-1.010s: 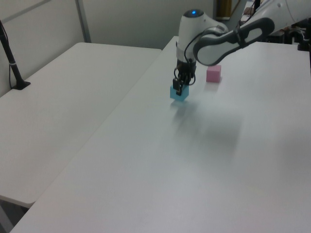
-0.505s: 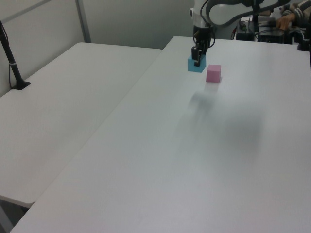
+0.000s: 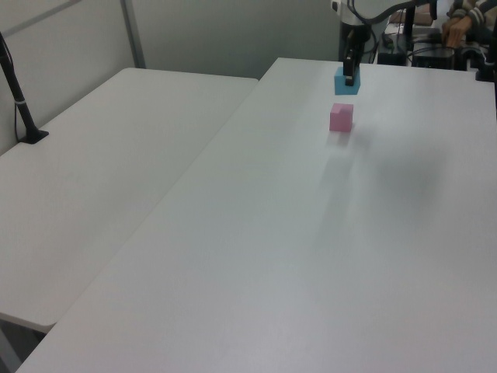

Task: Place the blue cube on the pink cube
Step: 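Carry the blue cube over the pink cube, then lower the blue cube onto the pink cube's top face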

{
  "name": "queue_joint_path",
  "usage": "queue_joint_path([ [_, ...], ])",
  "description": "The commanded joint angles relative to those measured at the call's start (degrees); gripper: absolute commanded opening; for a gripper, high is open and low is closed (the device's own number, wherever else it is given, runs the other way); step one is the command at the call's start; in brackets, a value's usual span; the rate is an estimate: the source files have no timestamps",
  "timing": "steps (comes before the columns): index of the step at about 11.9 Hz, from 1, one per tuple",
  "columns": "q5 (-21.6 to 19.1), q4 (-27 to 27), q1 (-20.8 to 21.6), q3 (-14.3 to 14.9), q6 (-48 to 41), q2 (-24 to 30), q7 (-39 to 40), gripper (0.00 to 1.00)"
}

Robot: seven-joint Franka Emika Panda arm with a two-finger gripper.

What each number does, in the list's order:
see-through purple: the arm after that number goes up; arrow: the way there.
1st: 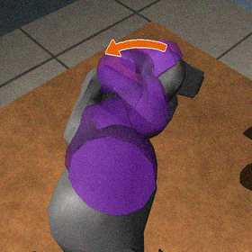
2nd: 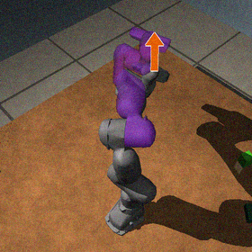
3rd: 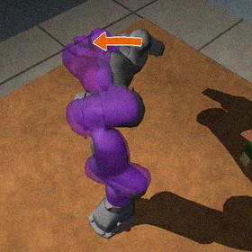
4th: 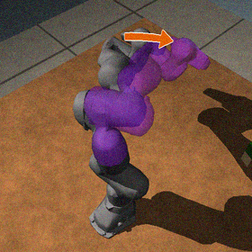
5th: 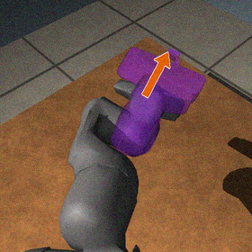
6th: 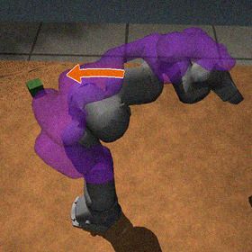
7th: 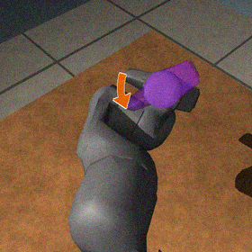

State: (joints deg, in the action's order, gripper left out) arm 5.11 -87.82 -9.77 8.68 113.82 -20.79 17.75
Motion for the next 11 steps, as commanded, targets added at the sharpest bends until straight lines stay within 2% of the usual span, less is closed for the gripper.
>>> queue_joint_path([
  [1,3.58,-4.29,-0.77,0.11,2.00,1.46,1.32,0.35],
  [6,2.71,-4.91,-1.30,0.03,8.33,-0.65,-2.09,0.34],
  [11,2.62,-4.91,-1.13,-0.15,10.54,-2.94,-2.72,0.35],
])
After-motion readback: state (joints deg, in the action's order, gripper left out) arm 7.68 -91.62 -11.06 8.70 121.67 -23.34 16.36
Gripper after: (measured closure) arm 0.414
